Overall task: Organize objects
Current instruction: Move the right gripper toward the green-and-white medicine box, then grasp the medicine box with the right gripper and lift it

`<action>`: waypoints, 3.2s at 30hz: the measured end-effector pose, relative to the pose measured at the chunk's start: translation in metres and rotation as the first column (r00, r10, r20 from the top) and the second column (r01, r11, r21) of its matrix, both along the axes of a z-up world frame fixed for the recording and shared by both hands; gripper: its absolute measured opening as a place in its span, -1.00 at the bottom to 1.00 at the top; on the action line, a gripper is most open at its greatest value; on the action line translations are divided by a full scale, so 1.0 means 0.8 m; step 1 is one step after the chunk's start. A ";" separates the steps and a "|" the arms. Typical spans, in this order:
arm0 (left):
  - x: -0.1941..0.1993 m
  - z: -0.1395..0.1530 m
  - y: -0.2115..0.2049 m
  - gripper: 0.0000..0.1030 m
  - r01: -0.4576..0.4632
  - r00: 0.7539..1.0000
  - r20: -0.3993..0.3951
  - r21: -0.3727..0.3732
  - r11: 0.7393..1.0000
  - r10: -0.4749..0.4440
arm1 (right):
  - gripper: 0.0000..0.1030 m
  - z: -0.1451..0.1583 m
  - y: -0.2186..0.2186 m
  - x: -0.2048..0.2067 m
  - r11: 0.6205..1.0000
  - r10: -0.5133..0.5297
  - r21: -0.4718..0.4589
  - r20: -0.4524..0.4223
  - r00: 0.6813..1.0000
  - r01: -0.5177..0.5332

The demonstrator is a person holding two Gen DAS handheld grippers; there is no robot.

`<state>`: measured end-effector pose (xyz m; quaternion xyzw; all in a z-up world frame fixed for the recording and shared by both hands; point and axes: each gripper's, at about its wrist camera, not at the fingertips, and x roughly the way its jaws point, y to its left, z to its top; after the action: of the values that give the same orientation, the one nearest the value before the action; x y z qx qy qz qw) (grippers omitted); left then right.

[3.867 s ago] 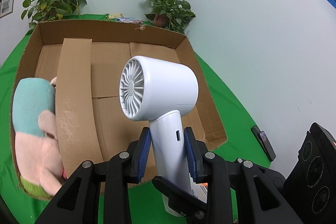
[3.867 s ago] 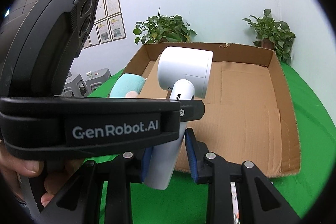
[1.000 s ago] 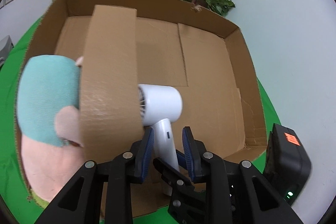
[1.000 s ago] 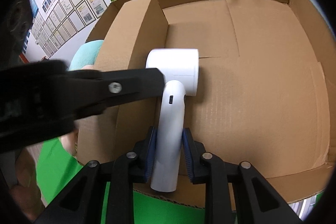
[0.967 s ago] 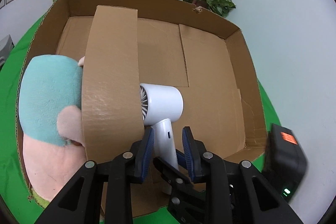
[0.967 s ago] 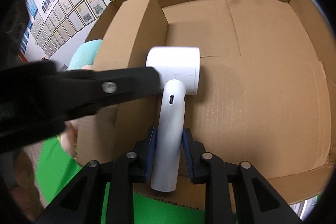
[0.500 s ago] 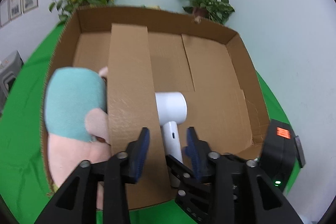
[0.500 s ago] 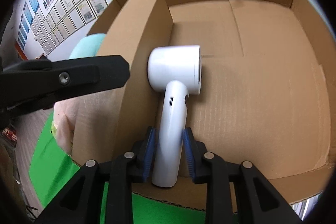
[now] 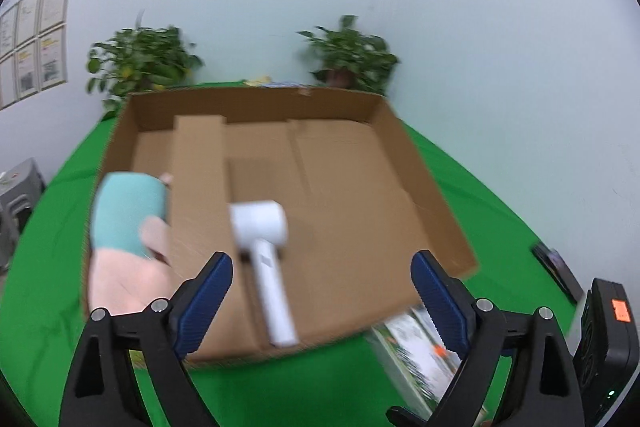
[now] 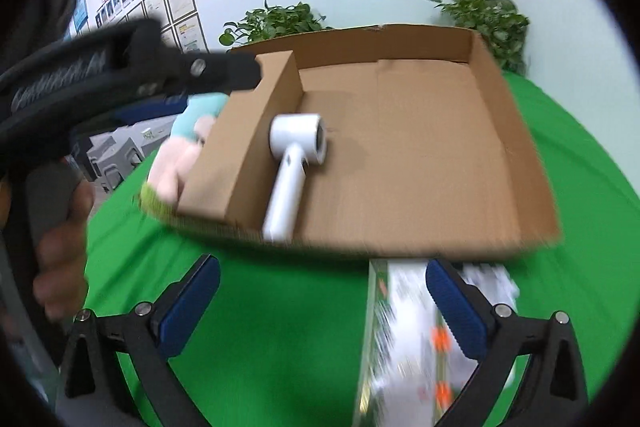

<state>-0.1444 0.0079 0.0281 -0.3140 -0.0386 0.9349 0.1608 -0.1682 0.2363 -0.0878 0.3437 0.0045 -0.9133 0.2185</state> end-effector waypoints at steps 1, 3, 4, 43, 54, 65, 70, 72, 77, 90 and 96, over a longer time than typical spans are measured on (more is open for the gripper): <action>0.009 -0.002 0.008 0.77 0.019 1.000 -0.003 0.004 1.000 -0.019 | 0.99 -0.006 0.006 0.008 1.000 -0.016 0.004 0.002 1.000 0.016; 0.023 -0.006 0.021 0.77 0.048 0.999 0.008 0.018 0.999 -0.049 | 0.99 -0.018 0.025 0.032 0.999 -0.039 0.003 0.011 0.999 0.039; 0.028 -0.008 0.026 0.77 0.055 0.998 0.014 0.025 0.998 -0.056 | 0.99 -0.019 0.032 0.037 0.999 -0.032 0.017 0.018 0.999 0.032; 0.025 -0.192 0.089 0.71 0.120 0.868 0.432 0.296 0.948 -0.245 | 0.79 -0.090 0.063 0.098 0.994 0.014 0.109 0.112 0.994 -0.027; 0.024 -0.208 0.115 0.32 0.182 0.835 0.473 0.243 0.953 -0.280 | 0.31 -0.098 0.060 0.104 0.998 -0.022 0.060 0.107 0.994 0.016; 0.037 -0.206 0.110 0.03 0.138 0.854 0.460 0.247 0.959 -0.241 | 0.27 -0.095 0.065 0.111 0.999 0.021 0.047 0.112 0.994 -0.026; 0.053 -0.179 0.103 -0.15 0.135 0.883 0.407 0.256 0.957 -0.233 | 0.26 -0.079 0.065 0.118 0.999 0.017 0.036 0.061 0.998 -0.019; 0.058 -0.165 0.102 -0.19 0.143 0.892 0.387 0.249 0.958 -0.234 | 0.26 -0.068 0.065 0.121 1.000 0.007 0.028 0.031 0.999 -0.008; 0.066 -0.143 0.098 -0.19 0.152 0.906 0.348 0.263 0.953 -0.240 | 0.26 -0.047 0.062 0.134 1.000 0.000 0.023 -0.024 1.000 0.001; 0.080 -0.077 0.096 -0.22 0.156 0.950 0.233 0.216 0.964 -0.206 | 0.26 -0.006 0.051 0.140 1.000 -0.003 -0.008 -0.131 0.991 0.002; 0.065 -0.026 0.094 -0.22 0.189 0.964 0.153 0.179 0.966 -0.217 | 0.26 0.022 0.049 0.121 0.999 -0.017 -0.044 -0.193 0.981 0.009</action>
<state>-0.0927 0.0834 0.0070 -0.3811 -0.0963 0.8768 0.2771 -0.0717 0.2757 -0.0704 0.2486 0.0039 -0.9437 0.2182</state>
